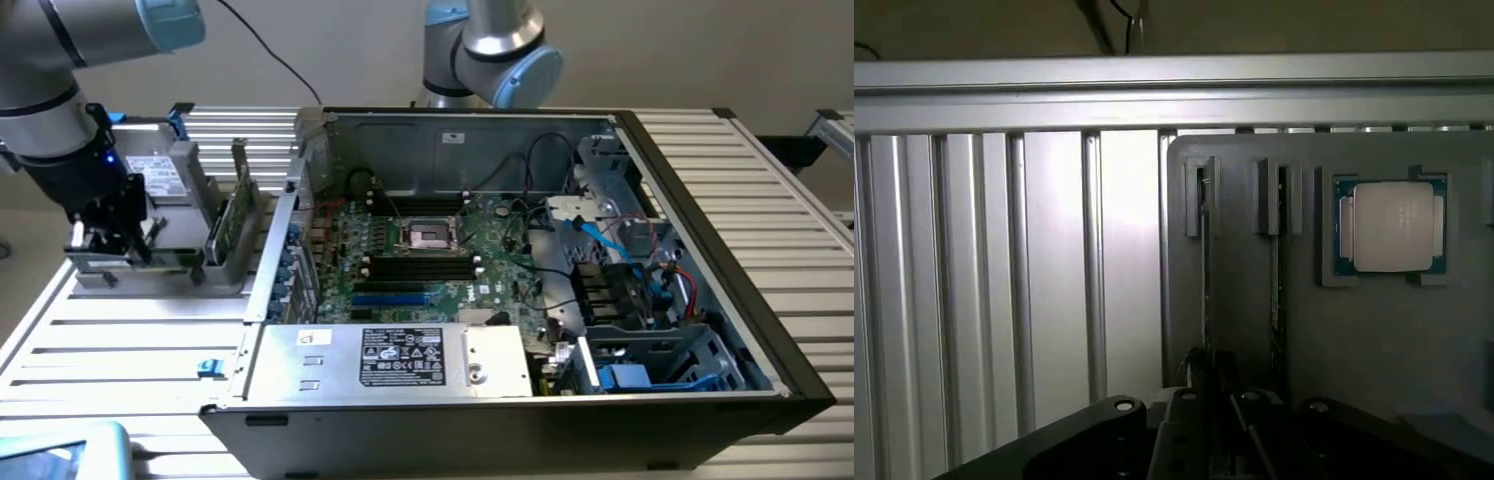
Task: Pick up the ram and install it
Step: 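Pick up the ram and move it above insertion slot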
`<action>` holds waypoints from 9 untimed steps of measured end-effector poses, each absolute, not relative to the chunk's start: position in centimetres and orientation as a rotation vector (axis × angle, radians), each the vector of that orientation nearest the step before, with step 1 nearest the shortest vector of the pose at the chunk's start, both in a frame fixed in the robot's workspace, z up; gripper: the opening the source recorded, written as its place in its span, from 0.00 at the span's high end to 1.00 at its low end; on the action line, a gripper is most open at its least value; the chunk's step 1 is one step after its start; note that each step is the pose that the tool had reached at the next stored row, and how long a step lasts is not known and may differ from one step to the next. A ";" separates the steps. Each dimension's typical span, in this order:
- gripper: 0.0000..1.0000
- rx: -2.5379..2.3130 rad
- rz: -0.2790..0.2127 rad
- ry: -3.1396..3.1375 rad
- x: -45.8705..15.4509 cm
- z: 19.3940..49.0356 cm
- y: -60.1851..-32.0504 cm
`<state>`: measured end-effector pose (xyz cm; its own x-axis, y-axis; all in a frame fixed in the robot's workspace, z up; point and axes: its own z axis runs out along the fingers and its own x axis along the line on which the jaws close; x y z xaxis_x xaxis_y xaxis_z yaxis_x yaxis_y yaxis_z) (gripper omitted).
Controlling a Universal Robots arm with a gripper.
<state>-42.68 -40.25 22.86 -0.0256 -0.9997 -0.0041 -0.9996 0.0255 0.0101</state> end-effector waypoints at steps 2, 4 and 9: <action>0.86 2.190 -0.015 -2.247 -42.8 23.7 -40.2; 0.86 2.190 -0.015 -2.247 -42.9 24.7 -40.3; 0.86 2.190 -0.015 -2.247 -43.0 26.9 -40.2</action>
<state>-42.97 -40.25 26.93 -0.0255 -0.9997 -0.0041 -0.9996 0.0255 0.0095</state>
